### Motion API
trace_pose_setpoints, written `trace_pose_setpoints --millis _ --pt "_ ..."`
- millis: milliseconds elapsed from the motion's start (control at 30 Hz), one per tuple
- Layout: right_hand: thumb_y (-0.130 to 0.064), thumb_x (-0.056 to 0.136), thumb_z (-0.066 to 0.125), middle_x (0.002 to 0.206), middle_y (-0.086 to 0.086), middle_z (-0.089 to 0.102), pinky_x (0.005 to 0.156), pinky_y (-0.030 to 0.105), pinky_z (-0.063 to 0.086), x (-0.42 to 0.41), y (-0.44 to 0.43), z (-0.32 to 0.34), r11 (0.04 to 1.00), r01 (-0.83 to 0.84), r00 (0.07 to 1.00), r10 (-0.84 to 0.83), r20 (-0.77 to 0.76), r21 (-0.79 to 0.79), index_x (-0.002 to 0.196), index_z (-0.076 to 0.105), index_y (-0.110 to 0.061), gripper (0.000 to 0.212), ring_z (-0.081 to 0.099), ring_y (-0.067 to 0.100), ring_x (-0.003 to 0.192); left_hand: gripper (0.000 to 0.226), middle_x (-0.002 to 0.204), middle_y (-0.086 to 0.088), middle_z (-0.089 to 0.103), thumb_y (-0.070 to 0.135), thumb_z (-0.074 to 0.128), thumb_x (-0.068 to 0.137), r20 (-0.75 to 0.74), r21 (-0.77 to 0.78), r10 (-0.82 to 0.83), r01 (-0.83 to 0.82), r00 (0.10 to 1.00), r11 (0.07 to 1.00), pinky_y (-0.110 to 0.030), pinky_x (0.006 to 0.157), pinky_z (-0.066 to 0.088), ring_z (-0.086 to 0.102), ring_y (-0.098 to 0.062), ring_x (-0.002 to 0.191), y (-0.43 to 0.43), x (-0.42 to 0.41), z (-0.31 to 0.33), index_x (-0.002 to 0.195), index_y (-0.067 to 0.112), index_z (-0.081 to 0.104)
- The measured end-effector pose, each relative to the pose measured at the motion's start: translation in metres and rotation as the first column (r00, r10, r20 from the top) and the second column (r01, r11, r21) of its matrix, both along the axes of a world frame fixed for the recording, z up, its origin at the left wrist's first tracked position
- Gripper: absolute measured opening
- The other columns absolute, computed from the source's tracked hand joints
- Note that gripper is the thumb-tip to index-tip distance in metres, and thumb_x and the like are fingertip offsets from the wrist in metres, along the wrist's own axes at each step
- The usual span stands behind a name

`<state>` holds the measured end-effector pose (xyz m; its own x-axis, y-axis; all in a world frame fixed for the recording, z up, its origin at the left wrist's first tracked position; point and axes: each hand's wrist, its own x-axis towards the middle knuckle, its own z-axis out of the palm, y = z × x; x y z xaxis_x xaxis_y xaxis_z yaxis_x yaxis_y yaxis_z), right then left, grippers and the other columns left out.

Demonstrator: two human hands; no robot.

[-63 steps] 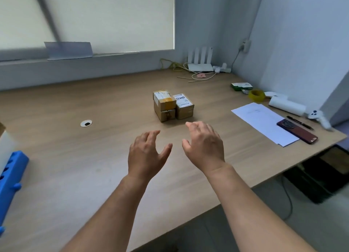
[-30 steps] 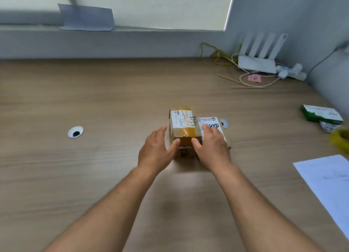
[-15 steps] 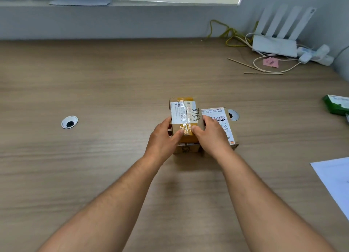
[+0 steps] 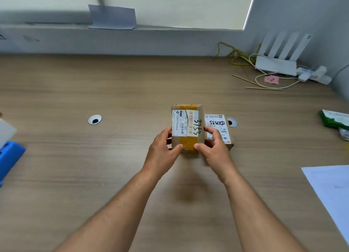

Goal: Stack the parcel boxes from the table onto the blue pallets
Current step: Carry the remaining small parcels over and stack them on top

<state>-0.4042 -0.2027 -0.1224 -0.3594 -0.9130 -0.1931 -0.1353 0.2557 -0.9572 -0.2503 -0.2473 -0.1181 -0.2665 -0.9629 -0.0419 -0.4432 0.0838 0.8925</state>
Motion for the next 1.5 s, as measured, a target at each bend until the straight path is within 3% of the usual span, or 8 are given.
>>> trace_pose_setpoints --millis 133,200,300,467,567,933,1233,1500 --pt "-0.008 0.077 0.070 0.113 0.003 0.066 0.088 0.031 0.053 0.009 0.038 0.003 0.996 -0.055 0.993 0.061 0.102 -0.065 0.120 0.047 -0.044 0.061 0.061 0.019 0.110 0.057 0.132 0.008 0.053 0.015 0.064 0.088 -0.003 -0.033 0.003 -0.003 1.000 0.999 -0.012 0.079 0.050 0.054 -0.007 0.112 0.037 0.015 0.005 0.138 0.028 0.040" --pt "-0.015 0.071 0.071 0.112 0.003 0.066 0.084 0.030 0.055 0.012 0.052 0.004 0.993 -0.073 0.989 0.084 0.118 -0.089 0.119 0.048 -0.045 0.062 0.062 0.021 0.109 0.057 0.132 0.007 0.052 0.016 0.065 0.088 0.004 -0.047 0.009 -0.009 1.000 0.999 -0.013 0.080 0.051 0.054 -0.008 0.113 0.055 0.021 0.007 0.139 0.027 0.040" --pt "-0.001 0.078 0.072 0.109 0.002 0.065 0.077 0.025 0.055 0.015 0.068 0.004 0.987 -0.106 0.984 0.122 0.129 -0.119 0.116 0.050 -0.042 0.060 0.063 0.020 0.107 0.059 0.134 0.009 0.051 0.019 0.064 0.089 0.035 -0.068 0.021 -0.019 0.999 0.997 -0.016 0.083 0.052 0.053 -0.007 0.114 0.078 0.030 0.010 0.140 0.029 0.037" --pt "0.002 0.080 0.070 0.106 0.000 0.069 0.075 0.024 0.055 0.022 0.092 0.003 0.978 -0.158 0.974 0.177 0.140 -0.137 0.120 0.050 -0.039 0.060 0.068 0.011 0.095 0.059 0.140 0.010 0.047 0.030 0.059 0.092 0.127 -0.103 0.048 -0.035 0.991 0.994 -0.030 0.094 0.051 0.049 -0.005 0.117 0.109 0.048 0.013 0.143 0.034 0.031" --pt "0.000 0.081 0.070 0.106 0.000 0.070 0.078 0.026 0.056 0.029 0.101 0.004 0.968 -0.205 0.963 0.226 0.145 -0.146 0.127 0.048 -0.034 0.061 0.068 0.011 0.096 0.058 0.140 0.006 0.046 0.035 0.054 0.093 0.144 -0.123 0.131 -0.113 0.981 0.986 -0.036 0.096 0.050 0.050 -0.009 0.118 0.126 0.064 0.016 0.145 0.028 0.031" --pt "0.001 0.081 0.070 0.105 0.000 0.070 0.083 0.032 0.057 0.076 0.112 0.032 0.917 -0.306 0.918 0.356 0.178 -0.255 0.124 0.049 -0.036 0.060 0.069 0.013 0.096 0.065 0.137 0.004 0.046 0.038 0.059 0.090 0.298 -0.380 0.423 -0.300 0.856 0.875 -0.023 0.096 0.039 0.045 -0.006 0.121 0.157 0.132 0.041 0.146 0.023 0.030" --pt "0.003 0.081 0.068 0.105 0.004 0.072 0.074 0.023 0.053 0.135 0.118 0.057 0.881 -0.355 0.895 0.418 0.160 -0.314 0.130 0.049 -0.029 0.061 0.070 0.013 0.093 0.075 0.142 0.000 0.041 0.046 0.061 0.085 0.420 -0.472 0.494 -0.281 0.762 0.835 -0.035 0.106 0.039 0.039 -0.015 0.130 0.166 0.193 0.059 0.147 0.024 0.025" --pt "-0.002 0.083 0.068 0.108 0.006 0.069 0.067 0.019 0.055 0.226 0.125 0.092 0.837 -0.421 0.875 0.476 0.085 -0.350 0.128 0.047 -0.030 0.057 0.068 0.014 0.095 0.074 0.148 0.000 0.036 0.046 0.062 0.085 0.391 -0.573 0.553 -0.276 0.735 0.772 -0.037 0.111 0.029 0.031 -0.016 0.137 0.179 0.285 0.086 0.146 0.022 0.028"
